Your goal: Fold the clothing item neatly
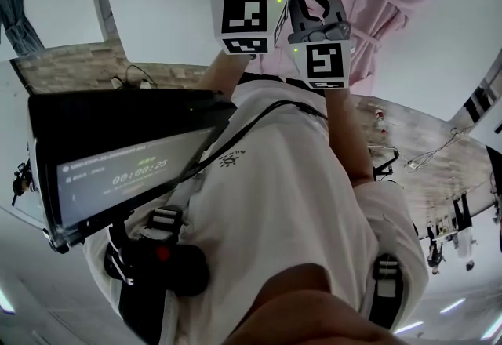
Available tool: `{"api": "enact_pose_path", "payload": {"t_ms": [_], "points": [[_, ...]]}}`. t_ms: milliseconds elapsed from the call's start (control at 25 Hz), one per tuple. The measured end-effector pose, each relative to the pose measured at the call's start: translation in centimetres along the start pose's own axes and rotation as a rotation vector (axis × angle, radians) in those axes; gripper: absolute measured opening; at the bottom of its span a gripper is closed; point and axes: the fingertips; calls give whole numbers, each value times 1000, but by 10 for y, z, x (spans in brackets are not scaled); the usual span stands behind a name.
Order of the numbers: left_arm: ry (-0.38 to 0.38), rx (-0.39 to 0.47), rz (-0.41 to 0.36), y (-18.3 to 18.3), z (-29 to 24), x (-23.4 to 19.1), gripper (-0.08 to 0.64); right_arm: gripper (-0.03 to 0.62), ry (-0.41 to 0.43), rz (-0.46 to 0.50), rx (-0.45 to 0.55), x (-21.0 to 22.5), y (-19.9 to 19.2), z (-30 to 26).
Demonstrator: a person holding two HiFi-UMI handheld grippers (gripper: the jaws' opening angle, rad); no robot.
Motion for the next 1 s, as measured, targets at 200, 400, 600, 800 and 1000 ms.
{"api": "enact_pose_path", "payload": {"t_ms": [200, 400, 600, 800, 1000], "points": [[-36, 17, -10, 6, -6, 9, 16, 3, -30, -5, 8, 7, 1, 2], [-82, 40, -38, 14, -7, 23, 15, 3, -42, -10, 7, 8, -2, 3], [-128, 56, -42, 18, -8, 40, 15, 3, -59, -15, 1, 14, -9, 7], [-172, 52, -50, 16, -9, 54, 15, 3, -78, -20, 4, 18, -9, 12], [-206, 43, -55, 11, -9, 65, 15, 3, -99, -31, 3, 19, -12, 17]]}}
Point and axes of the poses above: the fingertips, and each gripper's own axes: z backward along the fingers, x to its right, y out of its top, and after that the axes turned 15 degrees about -z, right-handed
